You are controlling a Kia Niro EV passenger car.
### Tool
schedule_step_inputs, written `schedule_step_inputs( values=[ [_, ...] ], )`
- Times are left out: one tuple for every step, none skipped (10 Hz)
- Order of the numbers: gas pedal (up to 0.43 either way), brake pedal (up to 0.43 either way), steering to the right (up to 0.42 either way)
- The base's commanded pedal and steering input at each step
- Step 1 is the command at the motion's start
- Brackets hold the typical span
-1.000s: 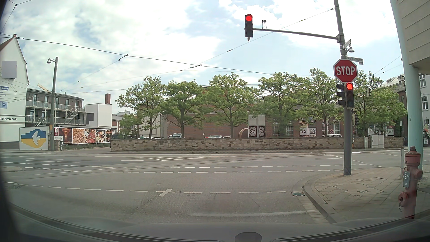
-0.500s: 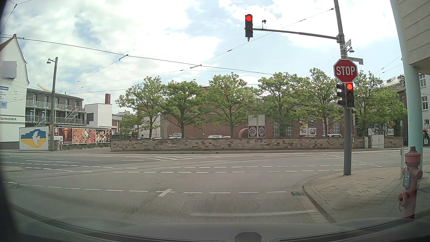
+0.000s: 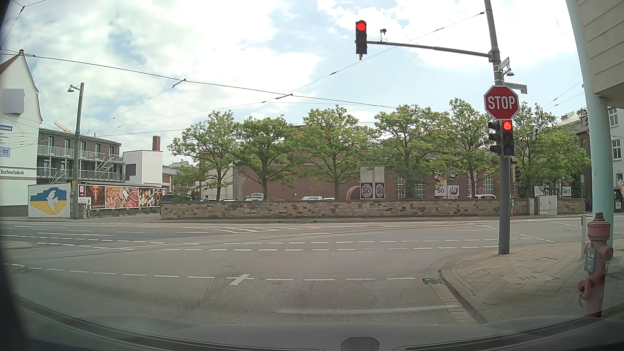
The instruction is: Follow the waypoints while adhering to traffic rules and regulations
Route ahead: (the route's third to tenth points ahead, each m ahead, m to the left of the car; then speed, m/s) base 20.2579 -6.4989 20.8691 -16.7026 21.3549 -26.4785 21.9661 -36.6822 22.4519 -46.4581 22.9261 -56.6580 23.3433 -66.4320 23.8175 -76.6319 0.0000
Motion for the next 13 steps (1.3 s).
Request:
schedule_step_inputs(
  values=[
    [0.0,0.323,0.036],
    [0.0,0.323,0.036],
    [0.0,0.323,0.036],
    [0.0,0.323,0.036],
    [0.0,0.323,0.036],
    [0.0,0.323,0.036],
    [0.0,0.323,0.036],
    [0.0,0.323,0.036],
    [0.0,0.323,0.036],
    [0.0,0.323,0.036],
    [0.0,0.323,0.036],
    [0.0,0.323,0.036],
    [0.0,0.323,0.036]
  ],
)
